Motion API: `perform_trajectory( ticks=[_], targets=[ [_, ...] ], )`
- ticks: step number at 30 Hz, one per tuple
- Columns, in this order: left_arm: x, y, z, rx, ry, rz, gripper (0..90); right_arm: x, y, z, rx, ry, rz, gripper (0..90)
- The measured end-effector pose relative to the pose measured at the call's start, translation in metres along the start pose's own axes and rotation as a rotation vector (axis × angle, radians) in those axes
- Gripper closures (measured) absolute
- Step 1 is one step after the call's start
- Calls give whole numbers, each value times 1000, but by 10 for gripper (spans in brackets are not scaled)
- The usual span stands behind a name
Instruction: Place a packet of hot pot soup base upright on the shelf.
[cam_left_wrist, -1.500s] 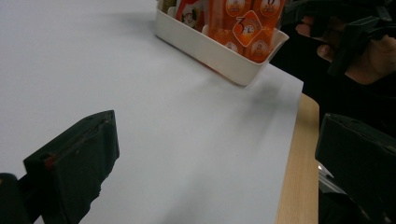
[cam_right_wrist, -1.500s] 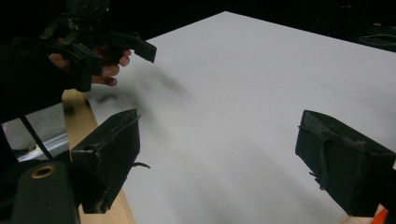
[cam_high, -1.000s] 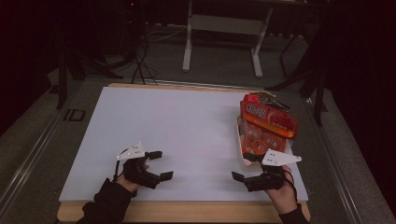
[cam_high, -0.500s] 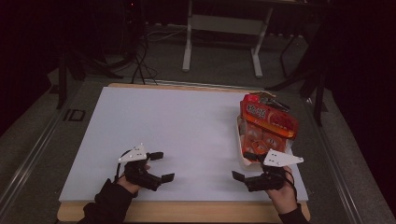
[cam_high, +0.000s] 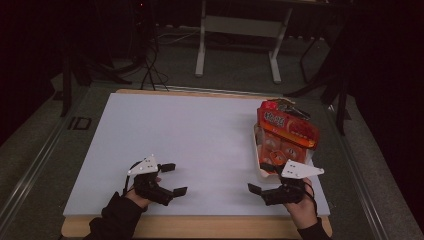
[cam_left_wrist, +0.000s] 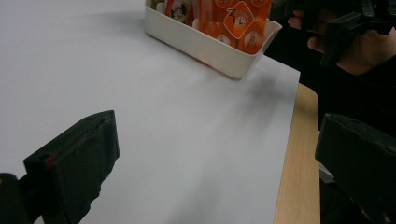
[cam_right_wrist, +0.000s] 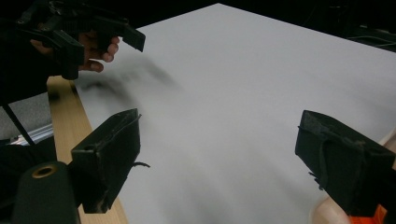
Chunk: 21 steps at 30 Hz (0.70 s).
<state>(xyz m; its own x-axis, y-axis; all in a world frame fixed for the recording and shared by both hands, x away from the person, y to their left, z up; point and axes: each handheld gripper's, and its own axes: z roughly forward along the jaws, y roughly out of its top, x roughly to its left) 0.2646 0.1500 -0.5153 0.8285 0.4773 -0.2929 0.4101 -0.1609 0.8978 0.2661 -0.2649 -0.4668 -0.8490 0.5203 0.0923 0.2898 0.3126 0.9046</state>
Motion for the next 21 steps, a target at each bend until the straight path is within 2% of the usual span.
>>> perform_trajectory(
  ticks=[13, 19, 21],
  targets=[
    [-1, -1, 0, 4, -7, 2, 1, 0, 0, 0, -19, 6, -22, 140],
    [-2, -1, 0, 5, -6, 6, 1, 2, 4, -10, -141, -42, -49, 141],
    [-1, -1, 0, 5, -5, 3, 1, 0, 4, -13, -154, -51, -38, 140]
  ],
)
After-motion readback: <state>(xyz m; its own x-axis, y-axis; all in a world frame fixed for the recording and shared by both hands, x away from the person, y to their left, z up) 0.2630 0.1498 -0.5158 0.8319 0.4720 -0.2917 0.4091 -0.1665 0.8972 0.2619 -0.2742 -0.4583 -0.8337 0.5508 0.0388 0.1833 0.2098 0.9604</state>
